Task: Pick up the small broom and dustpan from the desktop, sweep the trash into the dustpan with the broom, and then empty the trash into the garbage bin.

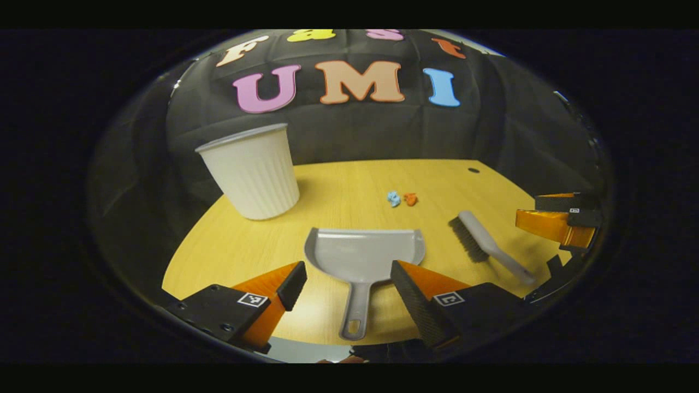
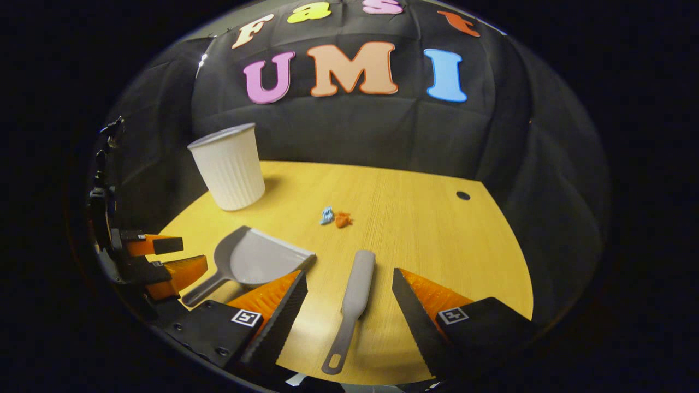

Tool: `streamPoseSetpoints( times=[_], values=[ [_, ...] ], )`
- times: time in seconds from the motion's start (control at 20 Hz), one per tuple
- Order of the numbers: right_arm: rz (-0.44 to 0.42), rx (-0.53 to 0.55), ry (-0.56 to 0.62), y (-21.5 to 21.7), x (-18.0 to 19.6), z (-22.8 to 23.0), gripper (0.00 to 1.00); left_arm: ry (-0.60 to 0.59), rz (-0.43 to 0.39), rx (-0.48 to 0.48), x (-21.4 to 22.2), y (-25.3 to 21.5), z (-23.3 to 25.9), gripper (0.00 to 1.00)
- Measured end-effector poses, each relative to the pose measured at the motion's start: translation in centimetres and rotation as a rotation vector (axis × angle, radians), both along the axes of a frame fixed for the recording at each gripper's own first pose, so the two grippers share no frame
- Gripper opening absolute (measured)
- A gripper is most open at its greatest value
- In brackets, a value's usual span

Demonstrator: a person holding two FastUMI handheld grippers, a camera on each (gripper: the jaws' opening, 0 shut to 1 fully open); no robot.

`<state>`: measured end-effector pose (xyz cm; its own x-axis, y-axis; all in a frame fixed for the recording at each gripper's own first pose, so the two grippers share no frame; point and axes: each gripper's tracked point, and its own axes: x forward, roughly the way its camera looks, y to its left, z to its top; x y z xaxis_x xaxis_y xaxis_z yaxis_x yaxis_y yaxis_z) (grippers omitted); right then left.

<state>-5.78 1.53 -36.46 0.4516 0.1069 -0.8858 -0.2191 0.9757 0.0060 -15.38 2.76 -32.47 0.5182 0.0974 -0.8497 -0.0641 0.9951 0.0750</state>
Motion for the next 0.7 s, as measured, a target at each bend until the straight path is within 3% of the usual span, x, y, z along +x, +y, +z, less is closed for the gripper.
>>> streamPoseSetpoints(
  times=[0.15,0.45,0.55,0.7],
  values=[
    [0.021,-0.051,0.143,-0.3,-2.1,-3.5,1.0,0.141,0.002,-0.025,-2.8,0.1,-2.8,0.95],
    [0.025,-0.142,0.395,-1.5,-4.1,-7.9,0.99,0.307,-0.045,-0.035,-5.4,-0.4,-6.2,0.94],
    [0.023,-0.149,0.456,-1.7,-4.2,-8.8,0.92,0.359,-0.043,-0.049,-6.1,-0.5,-7.0,0.93],
    [0.032,-0.158,0.515,-1.7,-4.8,-9.7,0.75,0.407,-0.057,-0.047,-6.7,-0.2,-8.0,0.94]
  ],
)
